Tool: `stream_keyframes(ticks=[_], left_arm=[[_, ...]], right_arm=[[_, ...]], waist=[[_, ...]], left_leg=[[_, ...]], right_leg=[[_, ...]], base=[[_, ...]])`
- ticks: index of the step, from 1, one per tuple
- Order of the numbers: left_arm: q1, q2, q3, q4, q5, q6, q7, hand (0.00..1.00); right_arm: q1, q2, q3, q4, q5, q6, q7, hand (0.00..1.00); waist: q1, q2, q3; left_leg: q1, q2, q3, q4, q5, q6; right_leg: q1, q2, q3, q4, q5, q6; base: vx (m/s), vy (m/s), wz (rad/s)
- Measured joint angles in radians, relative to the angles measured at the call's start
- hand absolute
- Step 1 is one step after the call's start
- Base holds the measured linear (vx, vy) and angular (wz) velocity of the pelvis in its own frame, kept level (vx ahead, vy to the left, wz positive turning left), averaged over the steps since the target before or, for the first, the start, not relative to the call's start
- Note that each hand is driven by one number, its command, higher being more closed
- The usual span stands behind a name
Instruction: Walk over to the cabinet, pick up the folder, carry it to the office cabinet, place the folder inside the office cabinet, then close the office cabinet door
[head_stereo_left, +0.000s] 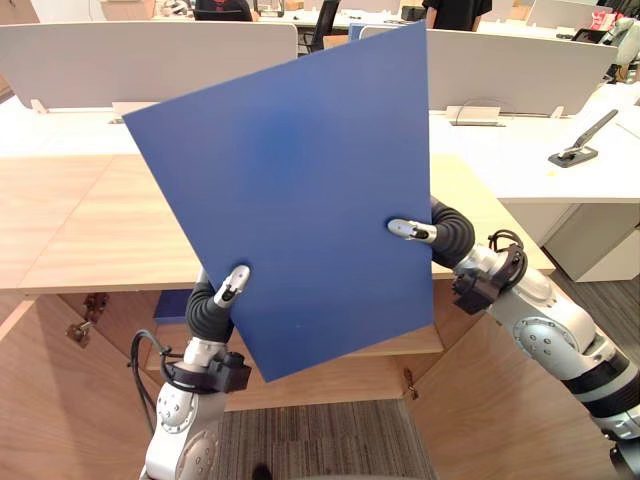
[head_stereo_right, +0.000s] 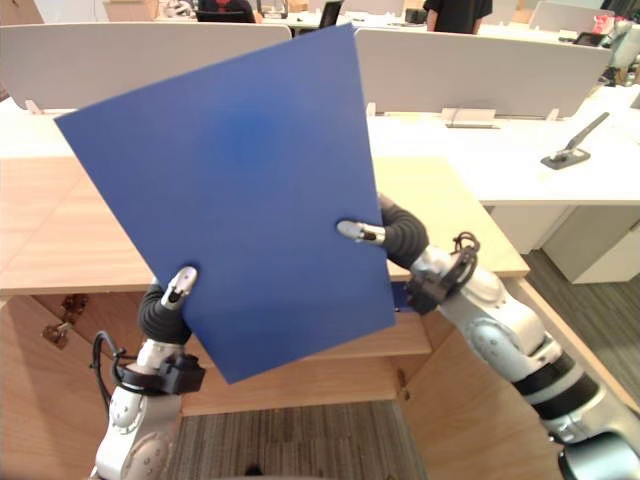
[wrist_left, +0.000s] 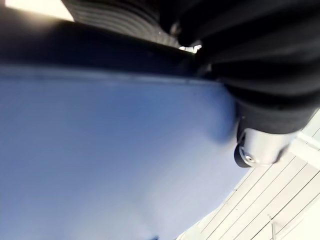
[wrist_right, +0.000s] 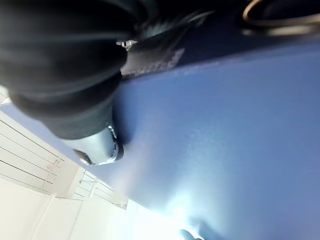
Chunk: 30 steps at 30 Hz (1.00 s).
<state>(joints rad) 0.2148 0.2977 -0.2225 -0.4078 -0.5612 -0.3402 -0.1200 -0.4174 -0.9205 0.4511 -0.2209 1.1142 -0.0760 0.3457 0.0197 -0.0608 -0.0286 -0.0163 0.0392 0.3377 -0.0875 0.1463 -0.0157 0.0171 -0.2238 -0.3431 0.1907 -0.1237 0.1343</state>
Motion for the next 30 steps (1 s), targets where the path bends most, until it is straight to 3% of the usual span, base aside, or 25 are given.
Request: stream_keyframes(ticks=[5, 9, 13, 17, 19, 22, 25, 30], left_arm=[[0.026, 0.1, -0.069, 0.059, -0.239, 0.059, -0.119, 0.0], [0.026, 0.141, -0.111, 0.105, -0.377, 0.093, -0.222, 0.0], [0.026, 0.125, -0.124, 0.211, -0.401, 0.13, -0.263, 0.0], [0.026, 0.037, -0.091, 0.336, -0.418, 0.179, -0.265, 0.0], [0.028, 0.003, -0.065, 0.386, -0.416, 0.192, -0.267, 0.0], [0.058, -0.046, 0.019, 0.509, -0.37, 0.224, -0.257, 0.0], [0.106, -0.077, 0.095, 0.585, -0.328, 0.244, -0.252, 0.0], [0.123, -0.152, 0.215, 0.703, -0.235, 0.26, -0.23, 0.0]], right_arm=[[0.003, -0.04, 0.054, 0.018, -0.001, 0.015, 0.0, 1.0], [0.02, -0.04, 0.05, 0.02, -0.063, 0.014, 0.0, 1.0], [0.053, -0.007, 0.023, 0.021, -0.185, 0.015, -0.008, 1.0], [0.108, 0.096, -0.055, 0.021, -0.365, 0.027, -0.013, 1.0], [0.115, 0.138, -0.1, 0.02, -0.396, 0.028, -0.014, 1.0], [0.114, 0.216, -0.251, 0.014, -0.439, 0.018, -0.033, 1.0], [0.102, 0.264, -0.382, 0.01, -0.568, -0.008, -0.085, 1.0], [0.092, 0.363, -0.404, -0.028, -0.806, -0.02, -0.111, 1.0]], waist=[[-0.002, 0.001, -0.001], [-0.002, 0.001, 0.0], [-0.002, 0.001, 0.0], [-0.004, 0.002, 0.0], [-0.007, 0.004, -0.001], [-0.011, 0.005, -0.002], [-0.013, 0.005, -0.002], [-0.012, 0.008, -0.004]], left_leg=[[0.0, 0.001, 0.0, 0.0, 0.0, 0.0], [0.0, 0.0, -0.001, 0.0, 0.0, 0.0], [0.0, -0.001, -0.001, 0.0, 0.0, 0.0], [-0.003, -0.004, -0.008, 0.0, 0.002, 0.0], [-0.006, -0.006, -0.013, 0.0, 0.003, 0.003], [-0.012, -0.01, -0.021, 0.0, 0.006, 0.006], [-0.016, -0.016, -0.033, 0.0, 0.008, 0.009], [-0.017, -0.018, -0.042, -0.001, 0.013, 0.012]], right_leg=[[0.0, -0.001, 0.0, 0.0, 0.0, 0.0], [0.0, -0.002, 0.0, -0.001, 0.0, 0.0], [0.0, -0.001, 0.0, -0.001, 0.0, 0.0], [0.0, -0.003, -0.007, 0.0, 0.0, 0.0], [0.0, -0.004, -0.011, 0.0, 0.0, 0.0], [0.0, -0.007, -0.02, -0.001, 0.0, 0.0], [0.002, -0.013, -0.032, -0.001, 0.0, 0.0], [0.004, -0.015, -0.038, 0.003, 0.0, 0.001]], base=[[0.0, 0.0, 0.0], [0.0, 0.0, 0.0], [0.0, 0.0, 0.0], [0.0, 0.0, 0.03], [0.0, 0.0, 0.08], [0.0, -0.003, 0.1], [0.0, -0.006, 0.11], [-0.02, -0.01, 0.04]])
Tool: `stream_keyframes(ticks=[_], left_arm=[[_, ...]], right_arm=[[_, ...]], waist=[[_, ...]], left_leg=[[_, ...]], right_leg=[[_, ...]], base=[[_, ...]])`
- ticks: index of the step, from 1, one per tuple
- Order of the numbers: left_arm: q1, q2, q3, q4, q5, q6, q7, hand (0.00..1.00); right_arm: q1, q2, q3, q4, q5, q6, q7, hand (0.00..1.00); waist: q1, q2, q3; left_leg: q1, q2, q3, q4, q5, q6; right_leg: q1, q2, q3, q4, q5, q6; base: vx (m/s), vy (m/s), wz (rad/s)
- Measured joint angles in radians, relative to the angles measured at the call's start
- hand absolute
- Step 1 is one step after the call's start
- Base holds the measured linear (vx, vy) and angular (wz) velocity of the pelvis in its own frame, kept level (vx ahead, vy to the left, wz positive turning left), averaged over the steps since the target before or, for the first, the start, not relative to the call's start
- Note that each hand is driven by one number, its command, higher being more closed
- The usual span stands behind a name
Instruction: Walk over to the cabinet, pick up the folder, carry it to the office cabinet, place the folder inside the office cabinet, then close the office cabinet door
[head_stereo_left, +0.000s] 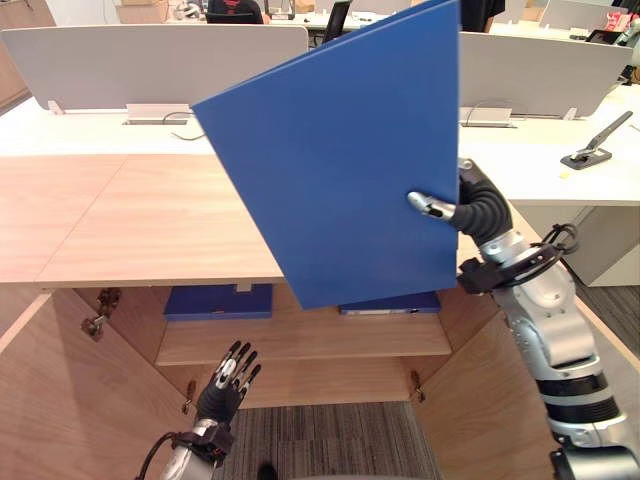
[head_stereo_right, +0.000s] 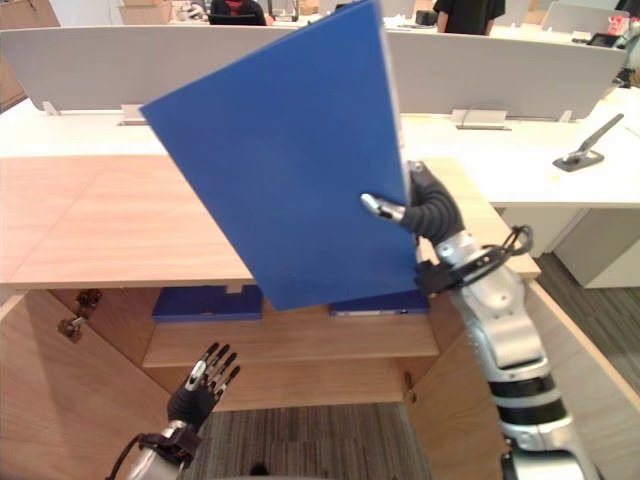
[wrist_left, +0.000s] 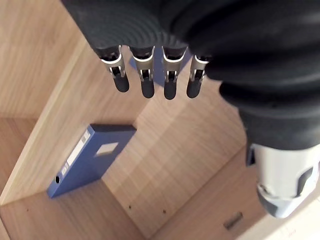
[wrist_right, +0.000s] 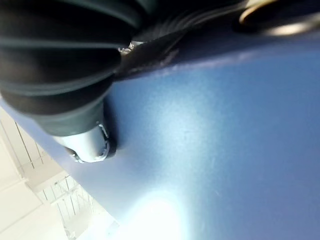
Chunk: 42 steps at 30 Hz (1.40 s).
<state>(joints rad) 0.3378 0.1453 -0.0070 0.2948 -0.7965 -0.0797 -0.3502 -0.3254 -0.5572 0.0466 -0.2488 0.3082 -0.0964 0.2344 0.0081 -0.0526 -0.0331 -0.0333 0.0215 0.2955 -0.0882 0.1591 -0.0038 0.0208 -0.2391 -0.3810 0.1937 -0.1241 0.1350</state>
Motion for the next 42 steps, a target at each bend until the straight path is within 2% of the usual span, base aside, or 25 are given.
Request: stream_keyframes(ticks=[2, 3, 4, 5, 10, 12, 13, 16, 19, 22, 24, 28, 29, 31, 33, 36, 38, 42], left_arm=[[-0.003, -0.025, 0.033, 0.066, 0.062, 0.002, 0.02, 0.0], [-0.014, -0.036, 0.058, 0.156, 0.095, 0.006, 0.036, 0.0], [-0.017, -0.037, 0.064, 0.175, 0.099, 0.008, 0.04, 0.0], [-0.033, -0.046, 0.096, 0.273, 0.139, 0.015, 0.073, 0.0], [-0.061, -0.05, 0.157, 0.508, 0.233, 0.023, 0.145, 0.0], [-0.064, -0.053, 0.195, 0.602, 0.293, 0.021, 0.17, 0.0], [-0.068, -0.05, 0.206, 0.611, 0.307, 0.019, 0.174, 0.0], [-0.08, -0.026, 0.233, 0.69, 0.385, 0.012, 0.174, 0.0], [-0.074, -0.014, 0.261, 0.741, 0.441, 0.014, 0.174, 0.0], [-0.072, -0.003, 0.279, 0.761, 0.464, 0.014, 0.172, 0.0], [-0.075, -0.003, 0.288, 0.763, 0.481, 0.013, 0.172, 0.0], [-0.08, -0.003, 0.291, 0.768, 0.49, 0.013, 0.172, 0.0], [-0.081, -0.003, 0.288, 0.768, 0.49, 0.013, 0.172, 0.0], [-0.083, -0.003, 0.28, 0.767, 0.493, 0.013, 0.174, 0.0], [-0.092, -0.001, 0.263, 0.761, 0.508, 0.012, 0.195, 0.0], [-0.103, -0.003, 0.251, 0.75, 0.524, 0.01, 0.216, 0.0], [-0.108, -0.006, 0.24, 0.724, 0.529, 0.009, 0.221, 0.0], [-0.108, -0.012, 0.237, 0.706, 0.53, 0.008, 0.23, 0.0]], right_arm=[[0.0, 0.026, -0.004, -0.019, -0.075, -0.01, -0.002, 1.0], [0.0, 0.052, -0.004, -0.032, -0.117, -0.013, -0.005, 1.0], [0.0, 0.058, -0.004, -0.034, -0.122, -0.013, -0.007, 1.0], [0.0, 0.096, -0.004, -0.035, -0.141, -0.014, -0.017, 1.0], [-0.002, 0.173, 0.03, -0.035, -0.151, -0.025, -0.056, 1.0], [-0.002, 0.179, 0.118, -0.033, -0.125, -0.039, -0.059, 1.0], [-0.002, 0.178, 0.144, -0.03, -0.106, -0.04, -0.052, 1.0], [-0.001, 0.179, 0.309, -0.003, 0.062, -0.041, 0.034, 1.0], [0.013, 0.178, 0.419, 0.067, 0.073, -0.038, 0.082, 1.0], [0.048, 0.175, 0.492, 0.177, 0.063, -0.011, 0.124, 1.0], [0.074, 0.174, 0.523, 0.263, 0.024, -0.001, 0.147, 1.0], [0.115, 0.176, 0.547, 0.486, -0.09, 0.021, 0.175, 1.0], [0.115, 0.187, 0.55, 0.59, -0.166, 0.02, 0.17, 1.0], [0.114, 0.193, 0.572, 0.684, -0.267, 0.019, 0.151, 1.0], [0.113, 0.231, 0.569, 0.835, -0.431, 0.017, 0.12, 1.0], [0.074, 0.297, 0.525, 0.971, -0.537, 0.014, 0.068, 1.0], [0.049, 0.323, 0.499, 1.038, -0.567, 0.015, 0.045, 1.0], [0.04, 0.374, 0.36, 1.149, -0.526, 0.035, 0.01, 1.0]], waist=[[0.002, 0.003, -0.002], [0.003, 0.006, -0.004], [0.003, 0.006, -0.004], [0.002, 0.006, -0.004], [0.006, 0.003, -0.004], [0.006, -0.002, -0.001], [0.009, -0.003, 0.0], [0.013, -0.011, 0.002], [0.017, -0.029, 0.0], [0.032, -0.046, -0.003], [0.037, -0.053, 0.001], [0.037, -0.047, 0.014], [0.038, -0.042, 0.021], [0.039, -0.041, 0.023], [0.041, -0.038, 0.028], [0.039, -0.026, 0.039], [0.039, -0.021, 0.051], [0.049, -0.019, 0.067]], left_leg=[[0.0, 0.0, -0.001, 0.0, 0.001, 0.0], [-0.001, 0.001, -0.003, 0.0, 0.002, 0.0], [-0.001, 0.001, -0.003, 0.0, 0.002, 0.0], [-0.001, 0.001, -0.004, -0.001, 0.003, 0.001], [-0.004, 0.0, -0.006, -0.004, -0.001, -0.004], [-0.004, 0.001, -0.008, -0.004, -0.001, -0.008], [-0.004, 0.001, -0.008, -0.004, -0.001, -0.008], [-0.002, 0.002, -0.009, 0.0, -0.002, -0.009], [-0.001, 0.002, -0.01, 0.0, -0.001, -0.009], [-0.001, 0.0, -0.011, 0.0, -0.002, -0.011], [-0.001, -0.003, -0.014, 0.0, -0.003, -0.011], [-0.001, -0.018, -0.027, -0.002, -0.006, -0.014], [-0.001, -0.022, -0.031, -0.004, -0.007, -0.015], [-0.001, -0.026, -0.034, -0.004, -0.008, -0.014], [-0.001, -0.033, -0.041, -0.004, -0.009, -0.014], [-0.001, -0.041, -0.054, -0.004, -0.009, -0.014], [-0.001, -0.046, -0.069, 0.0, -0.008, -0.012], [0.008, -0.053, -0.092, 0.0, 0.0, -0.001]], right_leg=[[0.0, -0.002, -0.001, 0.001, 0.0, 0.0], [0.0, -0.006, -0.002, 0.003, 0.0, 0.001], [0.0, -0.006, -0.002, 0.003, 0.0, 0.001], [0.0, -0.01, -0.002, 0.004, 0.0, 0.0], [-0.005, -0.014, -0.001, 0.009, -0.002, -0.003], [-0.007, -0.014, -0.002, 0.015, -0.004, -0.002], [-0.009, -0.015, -0.002, 0.019, -0.005, -0.001], [-0.009, -0.015, -0.002, 0.027, -0.01, 0.005], [-0.01, -0.016, -0.001, 0.028, -0.012, 0.006], [-0.01, -0.017, -0.002, 0.029, -0.014, 0.007], [-0.01, -0.021, -0.004, 0.033, -0.015, 0.009], [-0.009, -0.04, -0.015, 0.047, -0.026, 0.017], [-0.007, -0.045, -0.019, 0.049, -0.028, 0.019], [-0.006, -0.048, -0.021, 0.049, -0.031, 0.023], [-0.003, -0.054, -0.027, 0.053, -0.033, 0.026], [0.001, -0.062, -0.036, 0.058, -0.035, 0.033], [0.01, -0.068, -0.053, 0.058, -0.033, 0.035], [0.038, -0.069, -0.076, 0.044, -0.033, 0.038]], base=[[-0.02, -0.011, 0.01], [0.0, 0.0, 0.0], [-0.03, -0.02, 0.02], [0.0, 0.0, 0.0], [0.0, 0.0, 0.0], [0.0, 0.0, 0.0], [0.0, -0.032, 0.02], [0.01, -0.01, 0.0], [0.01, -0.009, 0.0], [0.0, 0.0, 0.0], [-0.01, -0.01, 0.05], [-0.02, 0.003, 0.1], [-0.02, 0.006, 0.08], [-0.01, 0.003, 0.06], [0.01, 0.001, 0.07], [0.01, 0.001, 0.12], [0.03, 0.004, 0.21], [0.05, -0.006, 0.13]])
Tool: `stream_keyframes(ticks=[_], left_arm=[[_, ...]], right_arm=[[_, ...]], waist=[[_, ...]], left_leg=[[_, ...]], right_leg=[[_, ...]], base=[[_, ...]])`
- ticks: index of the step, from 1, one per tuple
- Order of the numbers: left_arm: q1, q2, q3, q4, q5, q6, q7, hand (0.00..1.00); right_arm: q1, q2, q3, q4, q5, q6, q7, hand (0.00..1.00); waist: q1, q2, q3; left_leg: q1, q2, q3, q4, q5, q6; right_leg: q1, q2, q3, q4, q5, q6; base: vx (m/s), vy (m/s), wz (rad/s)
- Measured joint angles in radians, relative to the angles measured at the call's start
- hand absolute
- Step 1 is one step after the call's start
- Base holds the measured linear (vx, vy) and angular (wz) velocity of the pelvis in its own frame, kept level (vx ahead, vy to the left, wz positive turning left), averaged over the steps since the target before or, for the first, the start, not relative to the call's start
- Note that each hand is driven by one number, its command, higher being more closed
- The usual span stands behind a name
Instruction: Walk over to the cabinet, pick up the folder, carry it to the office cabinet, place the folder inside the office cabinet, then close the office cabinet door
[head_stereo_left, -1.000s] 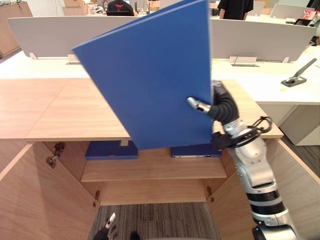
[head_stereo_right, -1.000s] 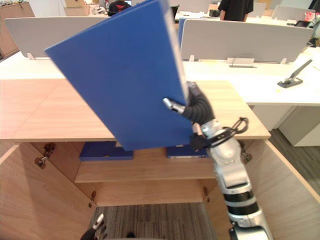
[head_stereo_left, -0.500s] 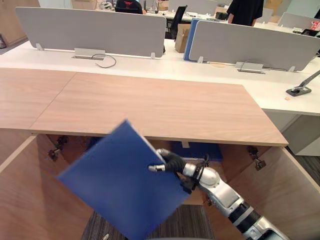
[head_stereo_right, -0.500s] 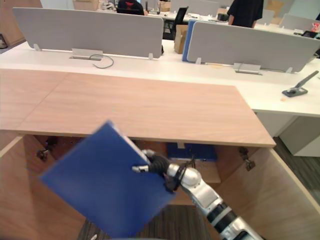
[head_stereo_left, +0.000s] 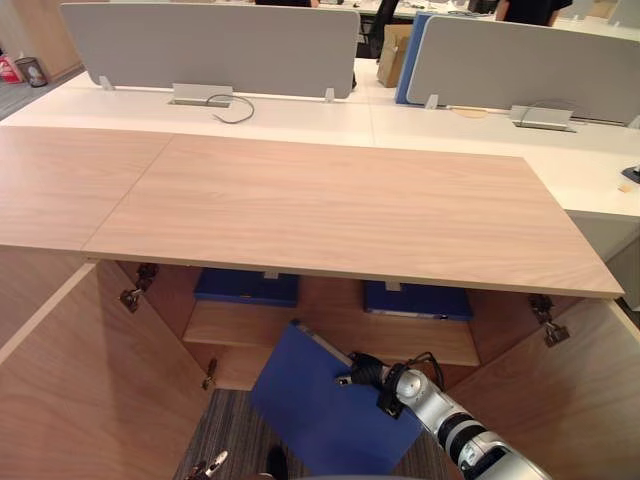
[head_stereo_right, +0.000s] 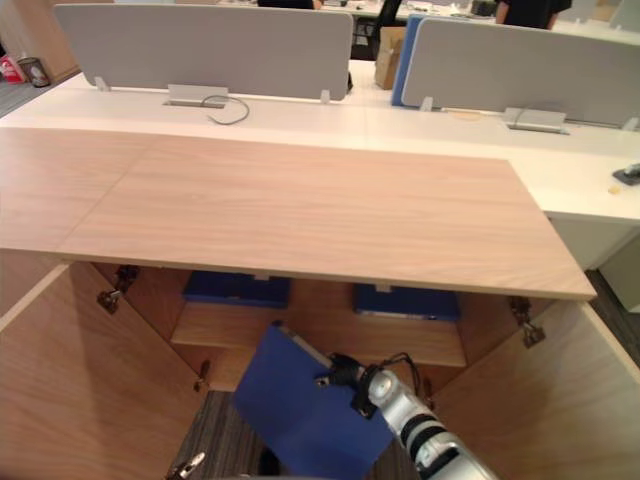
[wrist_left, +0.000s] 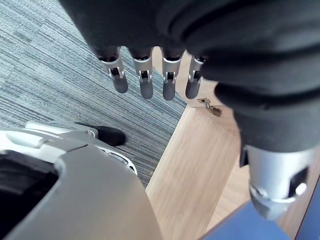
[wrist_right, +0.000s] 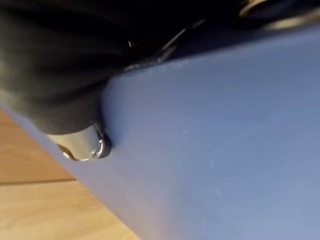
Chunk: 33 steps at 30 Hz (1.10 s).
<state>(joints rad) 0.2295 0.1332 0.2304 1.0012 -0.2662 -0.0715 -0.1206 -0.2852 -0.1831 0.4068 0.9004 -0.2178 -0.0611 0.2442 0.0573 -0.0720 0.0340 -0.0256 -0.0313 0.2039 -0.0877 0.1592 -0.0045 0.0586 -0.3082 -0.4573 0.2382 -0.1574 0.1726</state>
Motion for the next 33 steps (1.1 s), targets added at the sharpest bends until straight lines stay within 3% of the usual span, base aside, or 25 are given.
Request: stream_keyframes(ticks=[3, 8, 9, 10, 12, 13, 15, 19, 21, 23, 25, 27, 29, 33], left_arm=[[0.0, -0.005, -0.002, -0.004, 0.0, 0.001, 0.004, 0.0], [-0.001, -0.022, -0.007, -0.01, -0.001, 0.003, 0.005, 0.0], [-0.001, -0.025, -0.008, -0.01, 0.001, 0.003, 0.007, 0.0], [0.0, -0.027, -0.008, -0.01, 0.002, 0.003, 0.01, 0.0], [0.002, -0.035, -0.008, -0.01, 0.016, 0.005, 0.017, 0.0], [0.002, -0.038, -0.008, -0.011, 0.023, 0.006, 0.018, 0.0], [0.008, -0.048, -0.006, -0.031, 0.034, 0.006, 0.026, 0.0], [0.011, -0.061, -0.004, -0.053, 0.036, 0.007, 0.038, 0.0], [0.009, -0.071, -0.004, -0.107, 0.074, 0.007, 0.046, 0.0], [-0.01, -0.073, -0.007, -0.145, 0.078, 0.005, 0.053, 0.0], [-0.024, -0.086, -0.028, -0.194, 0.078, 0.004, 0.066, 0.0], [-0.029, -0.086, -0.041, -0.221, 0.077, 0.003, 0.073, 0.0], [-0.029, -0.083, -0.052, -0.259, 0.073, 0.002, 0.075, 0.0], [-0.027, -0.082, -0.071, -0.327, 0.05, 0.002, 0.087, 0.0]], right_arm=[[-0.002, 0.019, -0.142, 0.055, 0.204, 0.029, -0.037, 1.0], [-0.025, 0.066, -0.435, 0.073, 0.758, 0.035, -0.13, 1.0], [-0.028, 0.085, -0.5, 0.051, 0.958, 0.022, -0.141, 1.0], [-0.028, 0.099, -0.53, 0.027, 1.052, 0.011, -0.145, 1.0], [-0.023, 0.172, -0.626, -0.133, 1.333, -0.066, -0.149, 1.0], [-0.02, 0.186, -0.638, -0.176, 1.385, -0.09, -0.148, 1.0], [0.012, 0.202, -0.645, -0.289, 1.471, -0.166, -0.15, 1.0], [0.074, 0.252, -0.65, -0.408, 1.557, -0.236, -0.153, 1.0], [0.082, 0.26, -0.636, -0.487, 1.573, -0.26, -0.17, 1.0], [0.072, 0.259, -0.602, -0.578, 1.578, -0.284, -0.192, 1.0], [0.016, 0.253, -0.574, -0.668, 1.577, -0.296, -0.219, 1.0], [-0.035, 0.237, -0.566, -0.698, 1.576, -0.297, -0.243, 1.0], [-0.116, 0.207, -0.561, -0.735, 1.575, -0.306, -0.259, 1.0], [-0.263, 0.138, -0.576, -0.793, 1.577, -0.331, -0.307, 1.0]], waist=[[0.007, 0.011, 0.015], [0.005, 0.052, 0.042], [0.007, 0.06, 0.048], [0.007, 0.065, 0.052], [0.002, 0.083, 0.066], [0.001, 0.087, 0.069], [0.003, 0.092, 0.082], [0.004, 0.105, 0.107], [0.009, 0.116, 0.159], [0.011, 0.126, 0.219], [0.013, 0.165, 0.296], [0.016, 0.169, 0.319], [0.021, 0.178, 0.333], [0.026, 0.193, 0.384]], left_leg=[[0.017, 0.002, -0.012, 0.0, 0.0, 0.0], [0.025, 0.014, -0.017, -0.001, 0.0, -0.001], [0.024, 0.015, -0.018, -0.001, 0.0, -0.001], [0.023, 0.016, -0.018, -0.001, 0.0, -0.001], [0.014, 0.018, -0.019, 0.0, 0.0, 0.0], [0.011, 0.019, -0.02, 0.0, 0.0, 0.0], [0.002, 0.02, -0.026, 0.0, 0.002, 0.002], [-0.015, 0.031, -0.03, 0.001, 0.004, 0.002], [-0.049, 0.045, -0.019, 0.057, -0.015, -0.002], [-0.155, 0.075, -0.011, 0.216, -0.079, 0.004], [-0.339, 0.16, 0.004, 0.538, -0.214, 0.007], [-0.429, 0.183, 0.002, 0.664, -0.268, 0.002], [-0.558, 0.188, 0.003, 0.783, -0.3, 0.01], [-0.736, 0.192, -0.005, 0.951, -0.334, 0.02]], right_leg=[[0.022, 0.009, -0.003, -0.012, 0.001, 0.0], [0.033, 0.02, -0.004, -0.023, 0.003, -0.003], [0.033, 0.022, -0.004, -0.025, 0.003, -0.003], [0.033, 0.023, -0.004, -0.026, 0.003, -0.003], [0.03, 0.029, -0.006, -0.036, 0.009, -0.007], [0.03, 0.031, -0.007, -0.04, 0.011, -0.007], [0.032, 0.037, -0.019, -0.05, 0.013, -0.007], [0.027, 0.047, -0.033, -0.053, 0.013, -0.01], [-0.008, 0.036, -0.03, 0.008, -0.011, -0.025], [-0.08, 0.019, -0.028, 0.113, -0.036, -0.035], [-0.212, 0.006, -0.024, 0.329, -0.1, -0.05], [-0.307, -0.019, 0.008, 0.464, -0.165, -0.056], [-0.441, -0.06, 0.037, 0.598, -0.238, -0.087], [-0.634, -0.115, 0.092, 0.809, -0.301, -0.094]], base=[[0.01, -0.018, 0.01], [0.0, 0.0, 0.0], [0.0, 0.0, 0.0], [0.0, 0.0, 0.0], [0.0, 0.0, 0.0], [0.03, -0.017, 0.05], [0.04, -0.018, 0.11], [0.04, -0.03, 0.07], [-0.02, -0.049, -0.06], [-0.14, -0.1, -0.12], [-0.24, -0.124, -0.26], [-0.2, -0.134, -0.18], [-0.2, -0.126, -0.05], [-0.2, -0.059, 0.06]])
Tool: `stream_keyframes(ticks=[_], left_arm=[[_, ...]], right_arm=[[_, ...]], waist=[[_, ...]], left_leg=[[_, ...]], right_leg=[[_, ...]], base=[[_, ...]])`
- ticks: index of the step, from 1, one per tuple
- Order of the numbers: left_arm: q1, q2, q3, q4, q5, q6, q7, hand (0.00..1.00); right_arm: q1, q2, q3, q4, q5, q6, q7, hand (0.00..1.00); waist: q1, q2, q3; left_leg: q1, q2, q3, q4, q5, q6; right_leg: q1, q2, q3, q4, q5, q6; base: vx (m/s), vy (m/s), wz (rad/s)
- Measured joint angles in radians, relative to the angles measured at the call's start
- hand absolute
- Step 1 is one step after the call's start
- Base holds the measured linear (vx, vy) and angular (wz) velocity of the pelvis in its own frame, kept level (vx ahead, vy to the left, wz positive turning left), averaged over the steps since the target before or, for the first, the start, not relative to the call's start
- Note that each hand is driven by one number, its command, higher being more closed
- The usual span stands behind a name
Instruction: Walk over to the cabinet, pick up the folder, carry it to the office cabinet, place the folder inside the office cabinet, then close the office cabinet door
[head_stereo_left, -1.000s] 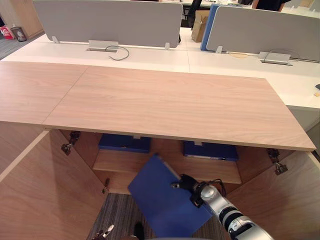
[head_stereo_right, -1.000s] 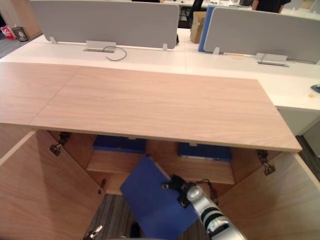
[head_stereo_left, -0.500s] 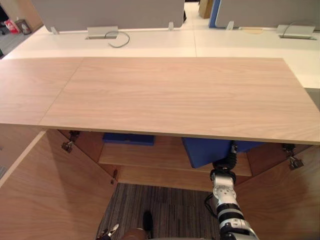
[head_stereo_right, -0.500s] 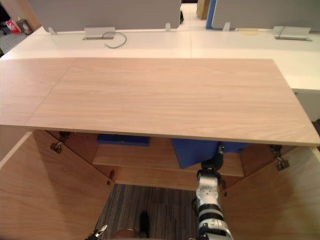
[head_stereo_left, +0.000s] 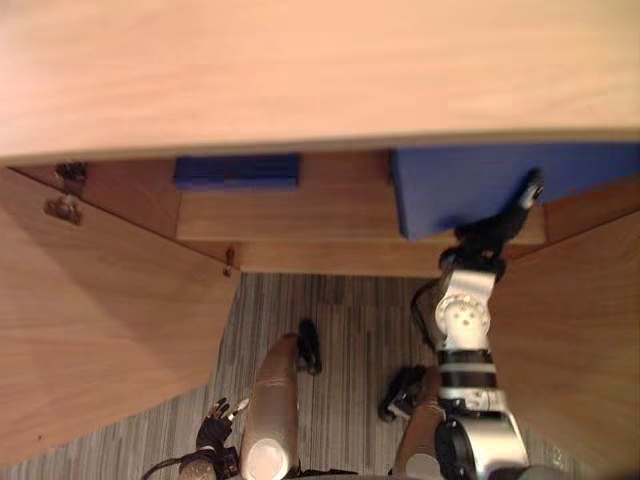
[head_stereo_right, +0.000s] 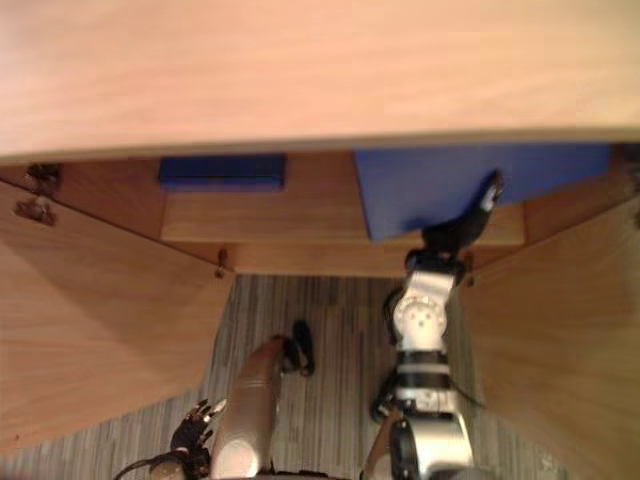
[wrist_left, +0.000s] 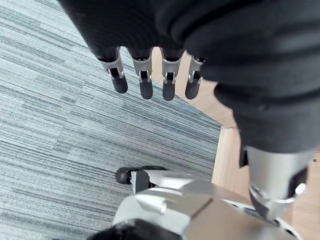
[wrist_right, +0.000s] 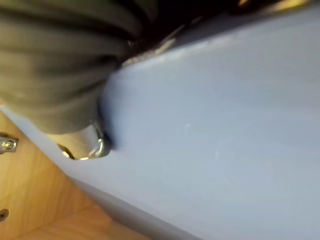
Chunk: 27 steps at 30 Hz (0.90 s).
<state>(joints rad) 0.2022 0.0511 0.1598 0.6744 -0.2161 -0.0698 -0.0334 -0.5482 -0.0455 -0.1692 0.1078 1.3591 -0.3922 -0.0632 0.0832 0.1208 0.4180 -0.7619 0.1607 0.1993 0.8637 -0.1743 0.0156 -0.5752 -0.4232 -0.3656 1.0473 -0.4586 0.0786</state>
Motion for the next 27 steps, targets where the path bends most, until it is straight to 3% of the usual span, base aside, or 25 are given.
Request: stream_keyframes(ticks=[6, 11, 19, 27], left_arm=[[-0.001, 0.008, -0.027, -0.038, -0.052, 0.001, 0.007, 0.0], [-0.005, 0.016, -0.05, -0.039, -0.059, 0.005, 0.02, 0.0], [-0.019, 0.047, -0.111, -0.035, -0.071, 0.023, 0.046, 0.0], [-0.054, 0.047, -0.116, 0.003, -0.099, 0.028, 0.073, 0.0]], right_arm=[[-0.166, -0.061, -0.076, -0.037, -0.001, -0.046, -0.048, 1.0], [-0.228, -0.099, -0.118, -0.037, -0.003, -0.08, -0.085, 1.0], [-0.392, -0.181, -0.127, 0.041, -0.003, -0.08, -0.216, 1.0], [-0.57, -0.232, -0.196, 0.221, 0.031, -0.064, -0.266, 1.0]], waist=[[0.026, 0.013, 0.021], [0.039, 0.018, 0.027], [0.046, 0.019, 0.026], [0.054, 0.017, 0.027]], left_leg=[[-0.192, -0.002, 0.006, 0.137, -0.02, 0.007], [-0.242, -0.007, 0.017, 0.175, -0.018, 0.004], [-0.291, -0.007, 0.019, 0.178, -0.005, 0.005], [-0.319, -0.01, 0.013, 0.167, 0.0, 0.017]], right_leg=[[-0.215, -0.053, 0.063, 0.181, -0.047, -0.003], [-0.281, -0.076, 0.092, 0.237, -0.055, -0.011], [-0.332, -0.081, 0.093, 0.244, -0.047, -0.019], [-0.347, -0.076, 0.08, 0.221, -0.032, -0.012]], base=[[-0.15, 0.012, 0.09], [-0.05, 0.041, 0.05], [0.0, 0.001, 0.02], [0.03, -0.008, 0.01]])
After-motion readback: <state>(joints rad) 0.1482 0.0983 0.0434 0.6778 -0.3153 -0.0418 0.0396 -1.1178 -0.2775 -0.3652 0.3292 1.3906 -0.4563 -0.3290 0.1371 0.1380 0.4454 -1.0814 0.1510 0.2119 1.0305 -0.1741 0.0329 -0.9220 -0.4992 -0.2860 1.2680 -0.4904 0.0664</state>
